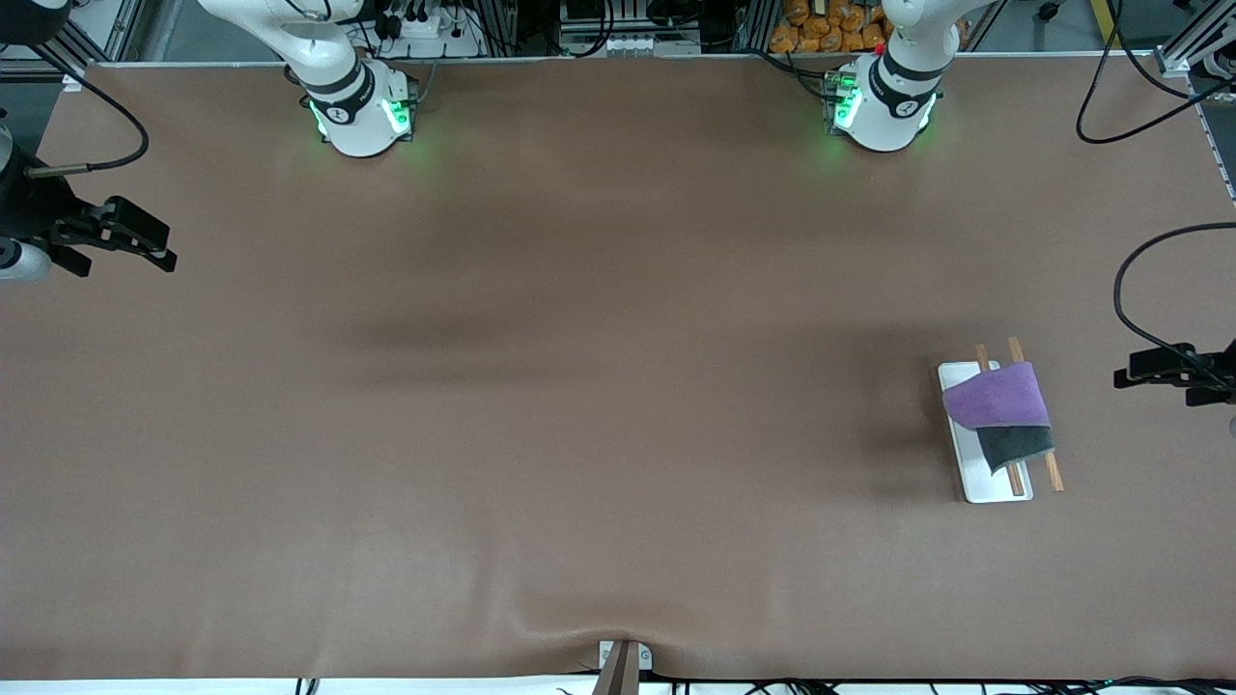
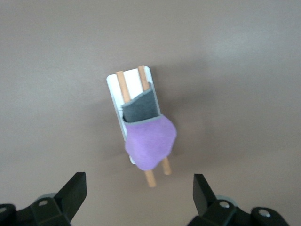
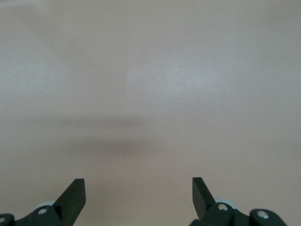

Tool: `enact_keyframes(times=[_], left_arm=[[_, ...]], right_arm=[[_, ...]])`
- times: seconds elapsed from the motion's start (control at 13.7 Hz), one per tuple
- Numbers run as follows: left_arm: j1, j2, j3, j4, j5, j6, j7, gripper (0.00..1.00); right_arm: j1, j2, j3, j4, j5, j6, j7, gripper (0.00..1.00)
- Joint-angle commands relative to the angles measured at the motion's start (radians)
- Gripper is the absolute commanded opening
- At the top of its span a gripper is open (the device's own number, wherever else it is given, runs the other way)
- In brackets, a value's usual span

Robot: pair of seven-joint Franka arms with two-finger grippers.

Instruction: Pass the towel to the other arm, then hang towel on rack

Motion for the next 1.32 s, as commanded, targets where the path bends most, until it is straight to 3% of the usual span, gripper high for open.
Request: enact_keyframes(times=[0.0, 0.51, 0.73, 0.8, 1.1, 1.24], left_arm=[[-0.006, -0.087, -0.043, -0.035, 0.002, -0.061, -0.097, 1.00], [-0.006, -0.271, -0.163, -0.124, 0.004, -0.070, -0.411, 1.00], [-0.009, -0.313, -0.183, -0.127, 0.023, -0.072, -0.439, 1.00], [-0.041, -0.340, -0.166, -0.147, 0.025, -0.070, -0.441, 1.00], [-0.323, -0.408, 0.106, -0.213, 0.030, -0.057, -0.448, 1.00], [-0.400, -0.415, 0.179, -0.223, 0.030, -0.058, -0.448, 1.00]], right_arm=[[-0.008, 0.013, 0.008, 0.025, 0.004, -0.033, 0.016, 1.00], [-0.008, 0.013, 0.008, 0.024, 0.004, -0.034, 0.016, 1.00], [-0.007, 0.013, 0.008, 0.025, 0.004, -0.034, 0.016, 1.00], [-0.008, 0.013, 0.008, 0.025, 0.004, -0.034, 0.016, 1.00], [-0.007, 0.013, 0.008, 0.027, 0.004, -0.040, 0.016, 1.00], [-0.005, 0.013, 0.008, 0.025, 0.004, -0.040, 0.014, 1.00]])
